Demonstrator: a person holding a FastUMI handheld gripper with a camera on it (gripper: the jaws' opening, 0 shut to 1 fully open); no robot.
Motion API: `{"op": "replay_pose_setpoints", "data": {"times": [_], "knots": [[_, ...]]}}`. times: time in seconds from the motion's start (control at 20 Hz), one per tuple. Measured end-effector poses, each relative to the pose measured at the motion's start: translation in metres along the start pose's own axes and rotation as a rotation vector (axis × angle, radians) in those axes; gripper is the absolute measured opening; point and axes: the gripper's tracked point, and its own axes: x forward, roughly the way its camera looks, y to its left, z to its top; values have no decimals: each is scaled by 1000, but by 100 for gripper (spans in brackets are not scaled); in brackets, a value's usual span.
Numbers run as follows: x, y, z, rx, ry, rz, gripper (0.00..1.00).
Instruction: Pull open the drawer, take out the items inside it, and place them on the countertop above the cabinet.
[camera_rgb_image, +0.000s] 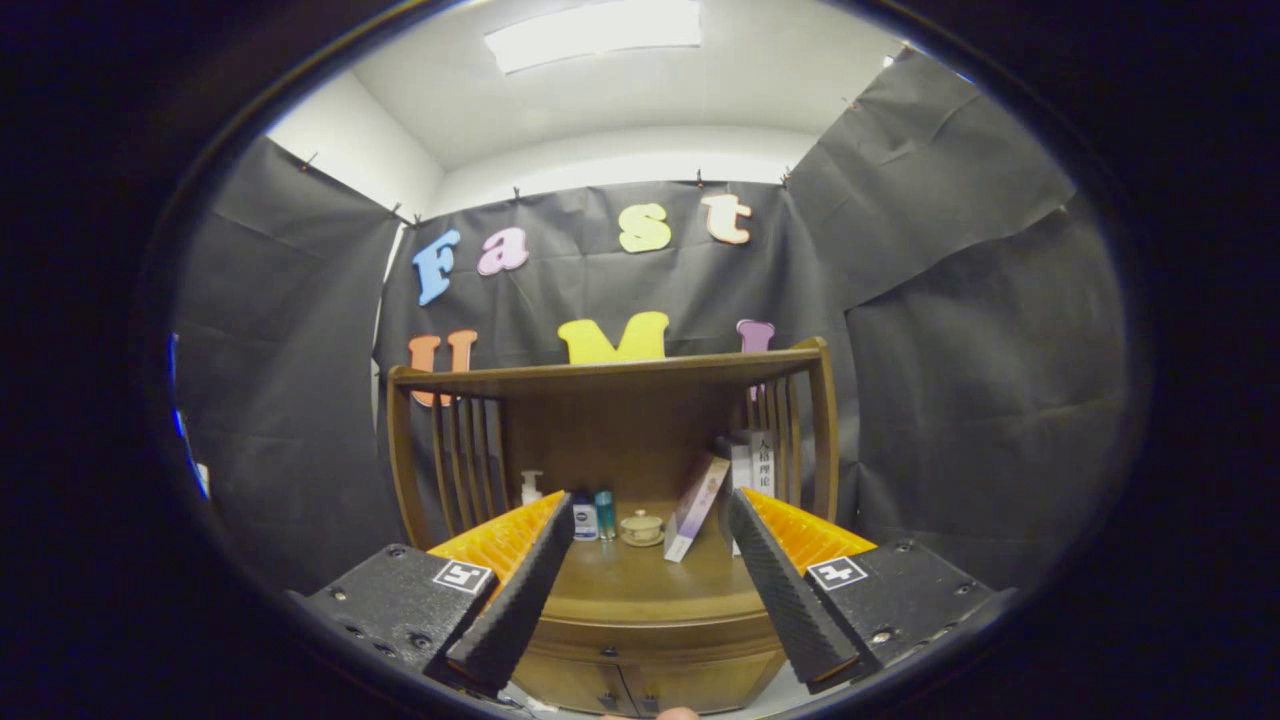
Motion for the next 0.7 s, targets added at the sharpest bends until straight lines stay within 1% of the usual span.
{"op": "replay_pose_setpoints", "data": {"times": [0.2,0.35,0.45,0.7], "knots": [[12,15,-40,26,24,36,99],[27,18,-83,38,62,22,99],[37,24,-117,46,95,29,99],[64,39,-212,67,231,55,98]]}}
